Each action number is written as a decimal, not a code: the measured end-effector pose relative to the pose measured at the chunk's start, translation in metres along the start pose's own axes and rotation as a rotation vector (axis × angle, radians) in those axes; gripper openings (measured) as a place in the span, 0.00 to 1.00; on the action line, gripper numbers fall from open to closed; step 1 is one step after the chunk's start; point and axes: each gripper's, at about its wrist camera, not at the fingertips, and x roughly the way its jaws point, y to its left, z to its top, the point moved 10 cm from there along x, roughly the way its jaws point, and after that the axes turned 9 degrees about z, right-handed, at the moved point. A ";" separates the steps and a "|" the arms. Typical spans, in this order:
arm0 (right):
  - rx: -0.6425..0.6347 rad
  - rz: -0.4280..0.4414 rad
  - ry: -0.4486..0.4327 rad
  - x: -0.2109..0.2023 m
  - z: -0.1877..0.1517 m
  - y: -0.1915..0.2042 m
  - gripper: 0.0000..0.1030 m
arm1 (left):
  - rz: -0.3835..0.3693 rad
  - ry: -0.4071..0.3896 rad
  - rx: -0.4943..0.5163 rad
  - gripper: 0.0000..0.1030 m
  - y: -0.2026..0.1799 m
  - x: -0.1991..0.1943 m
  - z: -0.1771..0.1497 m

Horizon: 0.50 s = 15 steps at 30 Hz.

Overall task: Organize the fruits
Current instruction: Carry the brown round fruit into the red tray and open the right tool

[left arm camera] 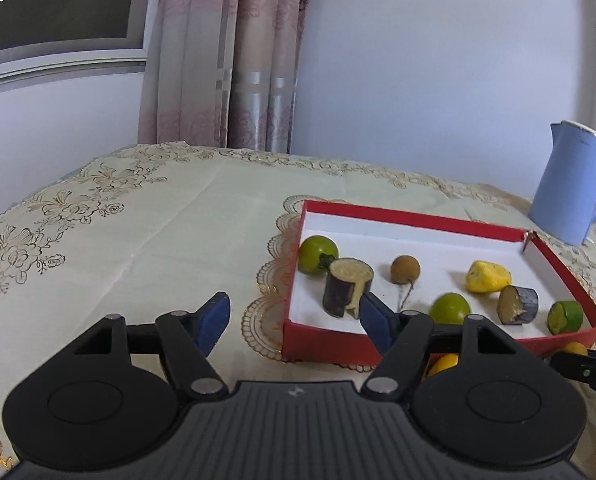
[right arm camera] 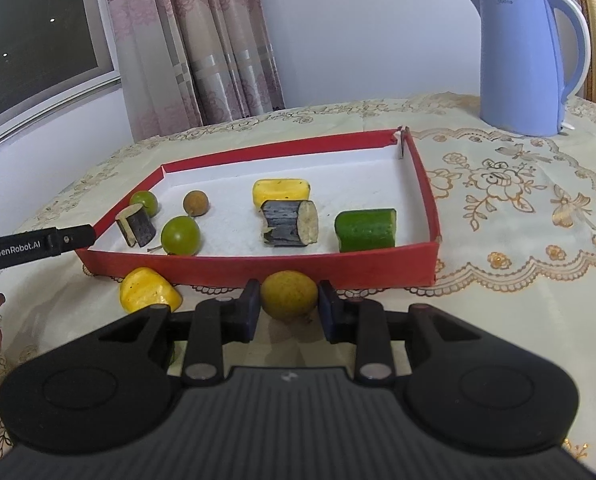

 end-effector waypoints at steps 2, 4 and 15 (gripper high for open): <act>-0.004 -0.016 -0.008 -0.001 0.001 -0.001 0.28 | -0.005 0.008 0.006 0.69 -0.001 0.001 -0.003; -0.017 -0.029 -0.011 -0.002 0.001 0.001 0.28 | -0.005 0.006 0.009 0.69 -0.001 0.001 -0.004; -0.096 -0.095 0.003 0.004 0.020 0.003 0.28 | -0.031 0.042 -0.035 0.69 0.002 0.006 -0.008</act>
